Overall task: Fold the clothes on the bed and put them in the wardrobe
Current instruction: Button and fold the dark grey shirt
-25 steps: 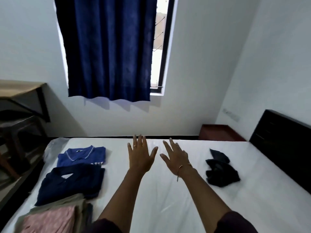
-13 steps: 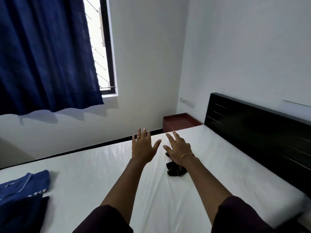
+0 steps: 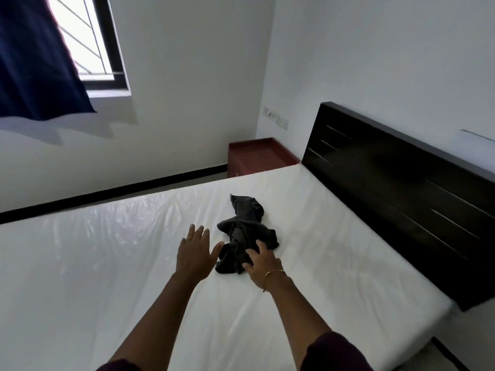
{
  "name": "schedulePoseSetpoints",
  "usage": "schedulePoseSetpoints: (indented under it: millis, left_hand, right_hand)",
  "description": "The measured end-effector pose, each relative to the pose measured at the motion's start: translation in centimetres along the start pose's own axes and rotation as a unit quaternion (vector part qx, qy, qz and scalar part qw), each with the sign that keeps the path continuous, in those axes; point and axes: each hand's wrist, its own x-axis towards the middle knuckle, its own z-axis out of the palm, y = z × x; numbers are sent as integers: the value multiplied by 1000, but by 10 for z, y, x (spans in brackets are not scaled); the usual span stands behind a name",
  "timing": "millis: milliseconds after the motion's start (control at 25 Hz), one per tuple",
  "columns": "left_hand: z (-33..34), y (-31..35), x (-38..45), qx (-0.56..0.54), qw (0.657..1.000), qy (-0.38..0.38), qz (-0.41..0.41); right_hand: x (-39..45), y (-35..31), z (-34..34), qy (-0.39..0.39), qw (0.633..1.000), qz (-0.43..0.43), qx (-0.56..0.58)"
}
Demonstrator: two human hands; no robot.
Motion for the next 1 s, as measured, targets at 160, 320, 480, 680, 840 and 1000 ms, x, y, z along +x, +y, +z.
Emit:
schedulePoseSetpoints:
  millis: [160, 320, 480, 680, 840, 1000]
  left_hand:
    - [68, -8, 35, -6, 997, -35, -69]
    - [127, -19, 47, 11, 992, -70, -105]
    - [160, -27, 48, 6, 985, -106, -137]
    - [168, -38, 40, -34, 974, -128, -186]
    - [133, -19, 60, -202, 920, -156, -297]
    - [52, 19, 62, -490, 704, -207, -470]
  right_hand:
    - [58, 31, 53, -66, 998, -3, -7]
    - [117, 44, 105, -132, 991, 0, 20]
    - [154, 31, 146, -147, 989, -6, 20]
    - [163, 32, 148, -41, 961, 87, 259]
    - [159, 16, 87, 12, 869, 149, 472]
    - [135, -27, -7, 7, 760, 97, 642]
